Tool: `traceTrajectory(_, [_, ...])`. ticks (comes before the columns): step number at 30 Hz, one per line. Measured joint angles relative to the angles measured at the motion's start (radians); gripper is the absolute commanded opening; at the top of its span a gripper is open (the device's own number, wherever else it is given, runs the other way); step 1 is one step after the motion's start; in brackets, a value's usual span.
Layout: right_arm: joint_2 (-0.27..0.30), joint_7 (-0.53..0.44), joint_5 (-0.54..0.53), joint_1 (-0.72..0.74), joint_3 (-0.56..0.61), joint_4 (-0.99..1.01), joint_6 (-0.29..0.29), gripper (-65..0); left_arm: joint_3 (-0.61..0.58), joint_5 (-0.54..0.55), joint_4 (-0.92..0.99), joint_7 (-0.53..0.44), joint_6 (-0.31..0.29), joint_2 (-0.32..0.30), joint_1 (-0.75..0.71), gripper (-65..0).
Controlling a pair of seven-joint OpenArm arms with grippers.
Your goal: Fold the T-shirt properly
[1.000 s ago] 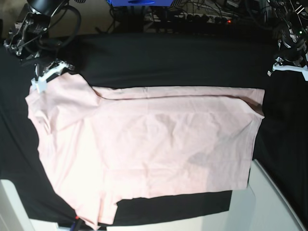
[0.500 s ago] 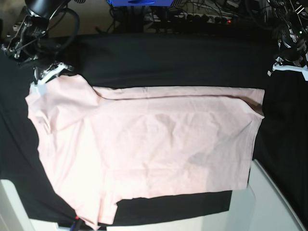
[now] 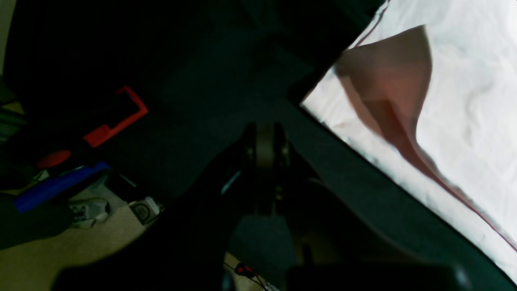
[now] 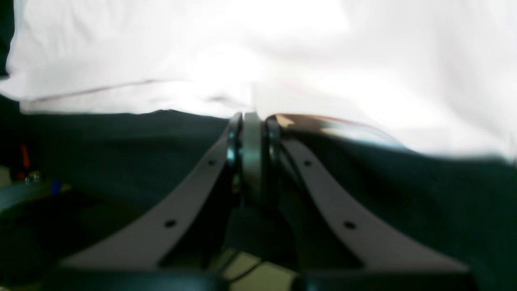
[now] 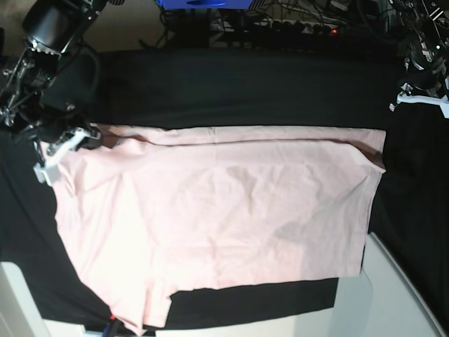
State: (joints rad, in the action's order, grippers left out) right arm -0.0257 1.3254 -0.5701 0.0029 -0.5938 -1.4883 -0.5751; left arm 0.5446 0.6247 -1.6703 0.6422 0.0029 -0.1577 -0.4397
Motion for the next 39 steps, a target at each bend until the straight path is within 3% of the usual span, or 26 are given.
traceTrajectory(5, [0.002,0.000,0.001,0.065,0.094,0.003,0.003,-65.0,0.000,0.000,0.000,0.000,0.000,0.000,-0.001,-65.0])
traceTrajectory(9, [0.023,-0.014,0.007,0.121,0.183,0.006,0.103,-65.0,0.000,0.000,0.000,0.000,0.000,0.002,-0.002,-65.0])
traceTrajectory(14, [0.020,-0.035,-0.001,0.190,0.257,0.051,0.129,-65.0,-0.002,0.000,0.000,0.000,0.000,0.000,-0.002,-65.0])
traceTrajectory(18, [0.026,-0.052,0.004,0.235,0.294,0.157,0.131,-65.0,-0.002,0.000,0.000,0.000,0.000,0.001,-0.001,-65.0])
traceTrajectory(26, [0.069,-0.206,-0.001,0.329,0.437,0.340,0.132,-65.0,-0.001,-0.004,0.001,0.000,0.001,0.002,-0.021,-65.0])
traceTrajectory(39, [0.081,-0.351,0.000,0.476,0.520,0.600,0.135,-64.9,-0.001,-0.003,0.002,0.000,0.000,-0.001,-0.026,-65.0])
